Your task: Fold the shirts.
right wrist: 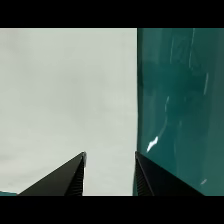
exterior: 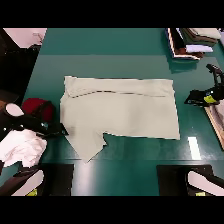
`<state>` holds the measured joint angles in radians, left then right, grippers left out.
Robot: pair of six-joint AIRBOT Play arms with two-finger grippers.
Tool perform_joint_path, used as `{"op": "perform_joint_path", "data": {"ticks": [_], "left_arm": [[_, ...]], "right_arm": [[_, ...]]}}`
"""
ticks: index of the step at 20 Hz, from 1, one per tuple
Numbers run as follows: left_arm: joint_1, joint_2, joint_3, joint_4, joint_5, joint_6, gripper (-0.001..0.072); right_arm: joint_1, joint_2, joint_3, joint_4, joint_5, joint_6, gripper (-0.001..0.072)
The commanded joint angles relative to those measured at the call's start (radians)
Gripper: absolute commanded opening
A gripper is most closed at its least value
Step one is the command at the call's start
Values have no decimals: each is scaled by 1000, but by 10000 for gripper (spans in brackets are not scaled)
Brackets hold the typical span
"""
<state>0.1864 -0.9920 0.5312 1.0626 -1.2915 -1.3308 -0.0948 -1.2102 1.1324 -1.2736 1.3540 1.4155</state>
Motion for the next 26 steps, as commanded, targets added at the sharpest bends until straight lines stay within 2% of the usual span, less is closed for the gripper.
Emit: {"op": "perform_joint_path", "data": {"ticks": [1, 3, 7, 8, 9, 10, 12, 13, 14, 17, 20, 21, 22, 26], "left_arm": [[0, 29, -90, -48, 37, -3, 595], [0, 29, -105, -105, 84, 27, 595], [0, 28, -117, -197, 179, 30, 594], [0, 27, -117, -210, 196, 30, 575], [0, 27, -117, -212, 208, 33, 349], [0, 27, -117, -217, 217, 53, 196], [0, 27, -117, -222, 218, 56, 181], [0, 27, -117, -222, 213, 57, 59], [0, 27, -115, -227, 198, 74, 34], [0, 28, -81, -229, 114, 109, 33], [0, 29, -36, -232, 54, 135, 34], [0, 29, -26, -233, 53, 135, 34], [0, 29, -19, -233, 56, 135, 34], [0, 29, -17, -236, 81, 135, 34]], "right_arm": [[0, 15, -16, 55, -27, -11, 365], [-1, 15, -16, 51, -27, -11, 365], [-1, 15, -16, 52, -29, -11, 365], [-1, 15, -16, 52, -29, -11, 365], [-1, 15, -16, 52, -28, -11, 365], [-1, 15, -16, 52, -27, -11, 365], [-1, 15, -16, 52, -23, -11, 365], [-1, 15, -16, 51, -14, -11, 365], [-1, 15, -17, 48, 5, -12, 365], [-47, 27, -64, 41, 79, -45, 365], [-175, 72, -239, 42, 77, -108, 372], [-229, 75, -301, 45, 76, -120, 438], [-277, 73, -353, 52, 73, -123, 469], [-381, 72, -511, 74, 54, -186, 447]]}}
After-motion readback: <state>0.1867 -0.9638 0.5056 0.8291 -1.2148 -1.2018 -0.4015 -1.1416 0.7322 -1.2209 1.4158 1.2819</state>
